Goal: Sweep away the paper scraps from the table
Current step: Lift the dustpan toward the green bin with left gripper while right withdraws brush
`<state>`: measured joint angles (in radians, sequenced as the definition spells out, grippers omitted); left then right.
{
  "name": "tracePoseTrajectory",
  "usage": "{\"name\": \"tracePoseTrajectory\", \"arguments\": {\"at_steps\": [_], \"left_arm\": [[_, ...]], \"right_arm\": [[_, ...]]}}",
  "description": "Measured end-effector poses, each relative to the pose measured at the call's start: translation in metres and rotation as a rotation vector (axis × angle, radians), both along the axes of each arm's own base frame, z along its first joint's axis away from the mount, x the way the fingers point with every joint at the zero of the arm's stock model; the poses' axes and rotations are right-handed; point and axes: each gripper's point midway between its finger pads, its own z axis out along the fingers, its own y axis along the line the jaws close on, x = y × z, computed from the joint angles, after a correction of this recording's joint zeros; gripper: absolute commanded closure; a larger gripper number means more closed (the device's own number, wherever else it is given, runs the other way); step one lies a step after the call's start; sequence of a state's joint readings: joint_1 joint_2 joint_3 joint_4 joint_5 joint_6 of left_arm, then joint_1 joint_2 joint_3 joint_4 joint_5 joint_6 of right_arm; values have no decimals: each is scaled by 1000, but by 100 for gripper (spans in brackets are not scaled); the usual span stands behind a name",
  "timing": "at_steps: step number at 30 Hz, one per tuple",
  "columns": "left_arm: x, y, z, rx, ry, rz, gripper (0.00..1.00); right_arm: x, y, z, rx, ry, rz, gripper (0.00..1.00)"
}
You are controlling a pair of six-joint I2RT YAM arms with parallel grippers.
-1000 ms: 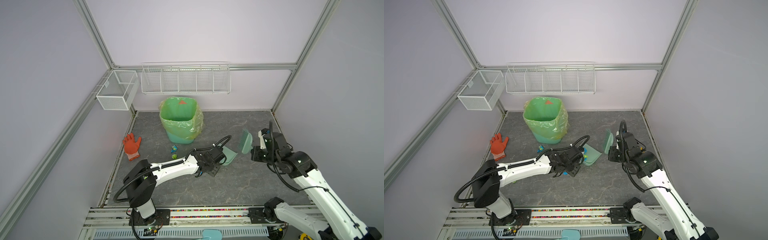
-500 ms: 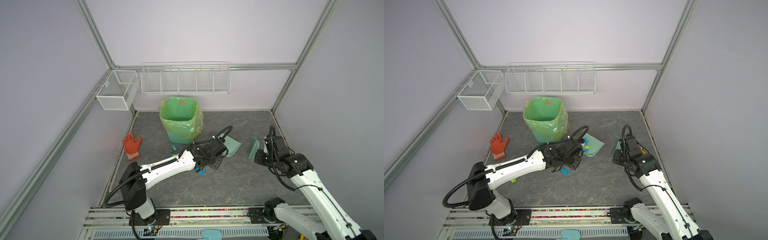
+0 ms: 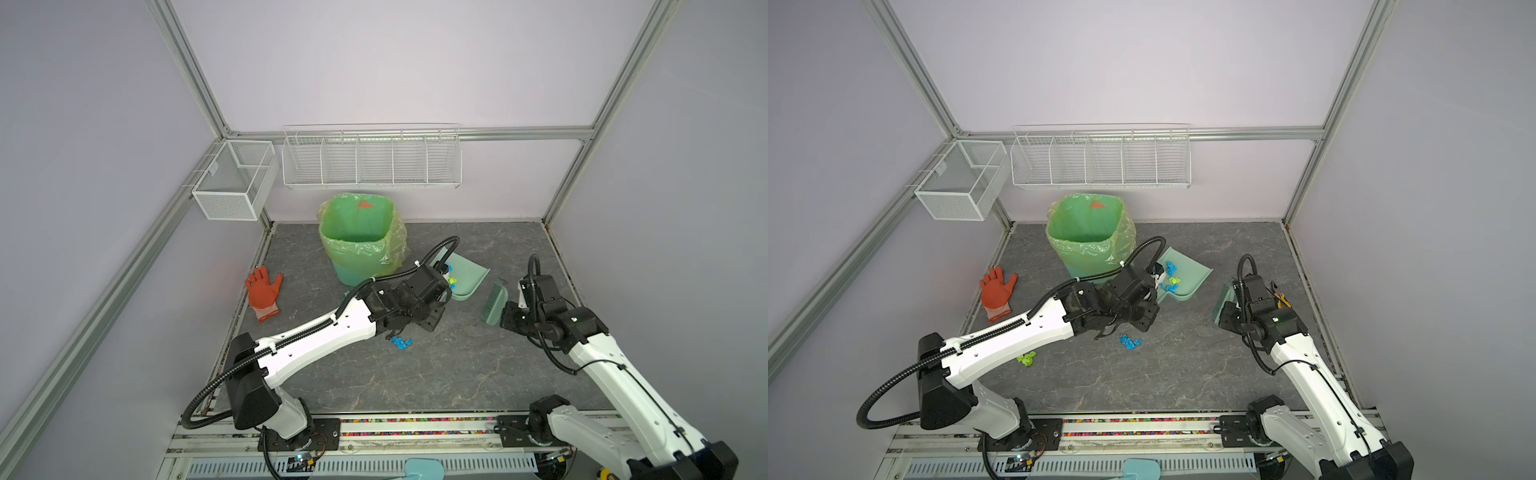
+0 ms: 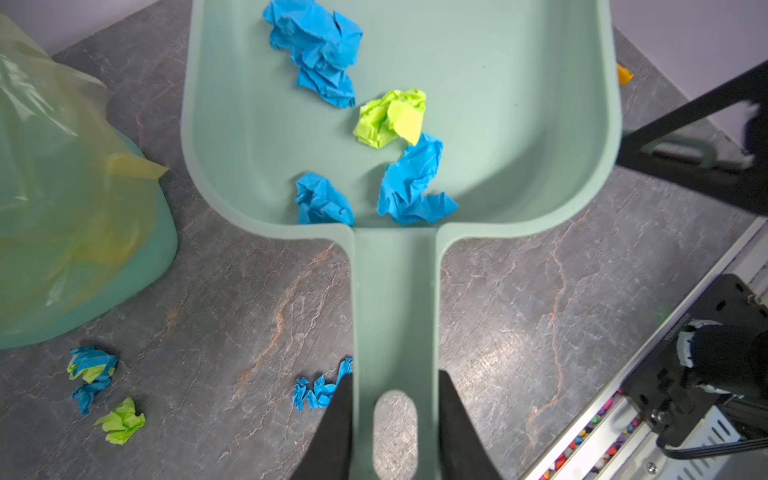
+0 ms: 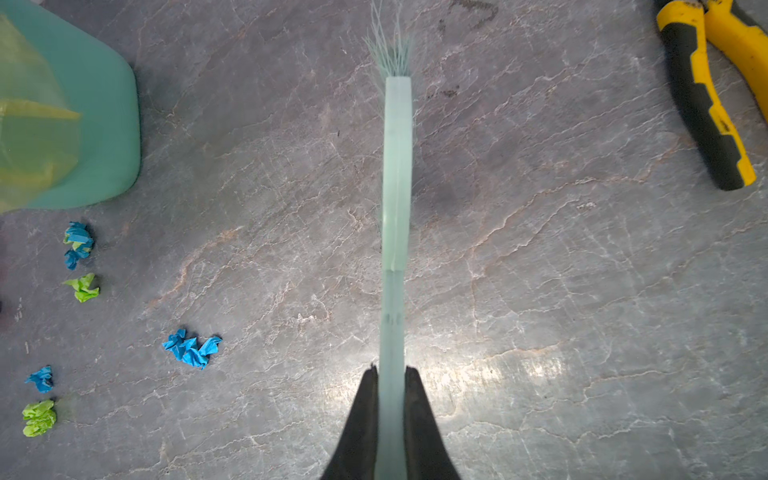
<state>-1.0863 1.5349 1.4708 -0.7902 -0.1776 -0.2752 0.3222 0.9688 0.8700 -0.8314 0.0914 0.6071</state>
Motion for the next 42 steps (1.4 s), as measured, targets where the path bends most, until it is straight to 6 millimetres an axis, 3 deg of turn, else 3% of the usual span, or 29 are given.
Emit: {"name": "tracePoseTrajectory", "arguments": {"at_steps": [5,21,33,42], "left_arm": [[12,3,25,-54,-24,26,100],[35,24,61,-96,-66,78,100],[78,75,95,-173,-93,221,100],[105,107,98,-211,-67,308,100]], "right_arm": [[-3,0,-9,3,22,-3,93],[-1,2,-7,23,-1,-7,93],[2,9,-8,54,-11,9,93],[4,12,-9,62,-5,16,93]]}}
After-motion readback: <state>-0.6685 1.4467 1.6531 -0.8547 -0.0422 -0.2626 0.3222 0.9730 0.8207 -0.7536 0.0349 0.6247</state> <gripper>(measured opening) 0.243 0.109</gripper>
